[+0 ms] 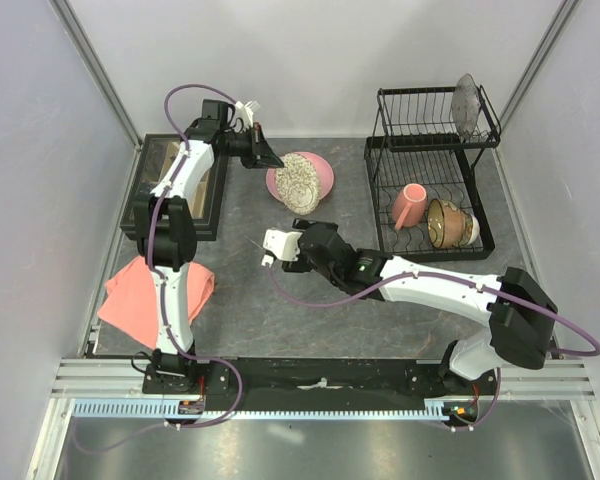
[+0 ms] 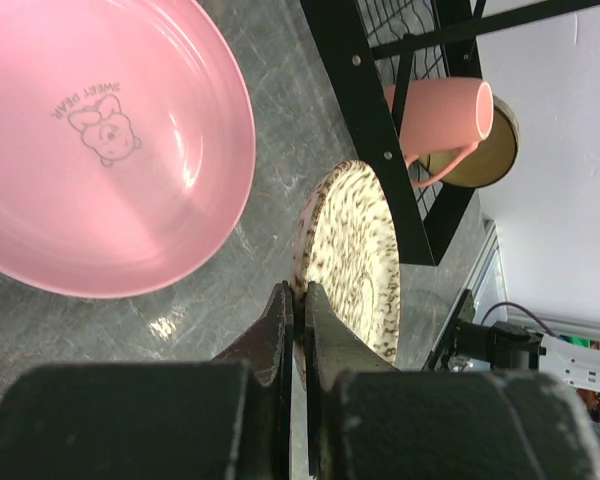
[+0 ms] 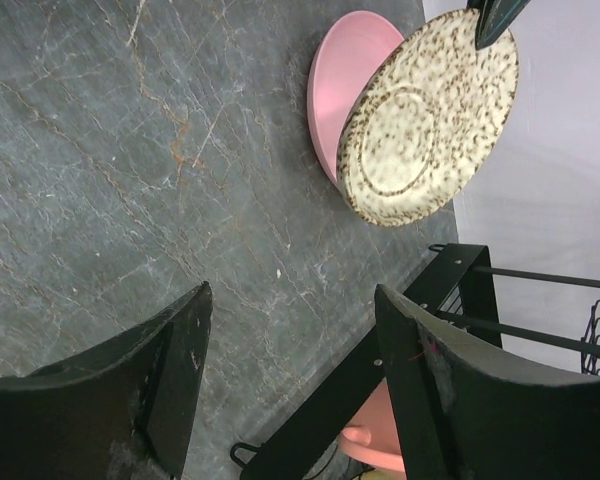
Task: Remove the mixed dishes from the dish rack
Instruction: Place the plate at the center of the board.
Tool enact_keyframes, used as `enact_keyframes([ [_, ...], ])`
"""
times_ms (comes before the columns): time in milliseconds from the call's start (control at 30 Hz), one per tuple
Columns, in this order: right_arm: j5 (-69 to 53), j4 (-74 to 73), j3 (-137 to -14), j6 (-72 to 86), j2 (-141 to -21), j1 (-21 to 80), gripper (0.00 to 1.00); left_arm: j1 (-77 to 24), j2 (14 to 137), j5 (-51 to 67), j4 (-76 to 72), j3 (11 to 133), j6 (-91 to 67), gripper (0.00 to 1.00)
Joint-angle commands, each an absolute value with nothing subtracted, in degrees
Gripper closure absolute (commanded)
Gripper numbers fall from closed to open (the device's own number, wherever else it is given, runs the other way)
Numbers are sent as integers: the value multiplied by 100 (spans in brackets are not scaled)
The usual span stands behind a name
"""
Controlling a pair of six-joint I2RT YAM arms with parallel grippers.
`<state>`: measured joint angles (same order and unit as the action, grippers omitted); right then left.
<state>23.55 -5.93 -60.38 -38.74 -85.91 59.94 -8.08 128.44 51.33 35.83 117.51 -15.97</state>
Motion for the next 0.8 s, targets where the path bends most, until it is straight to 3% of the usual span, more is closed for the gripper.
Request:
enact_keyframes([
  [0,2259,-501,-6012,-3744,-8446,5898,26,-721,12955,5546,3068,12173,-2048,98],
  [767,2092,-527,-5924,-3586,-8095,5142,24,-501,14308,4738,1099,12541,-3638,99],
])
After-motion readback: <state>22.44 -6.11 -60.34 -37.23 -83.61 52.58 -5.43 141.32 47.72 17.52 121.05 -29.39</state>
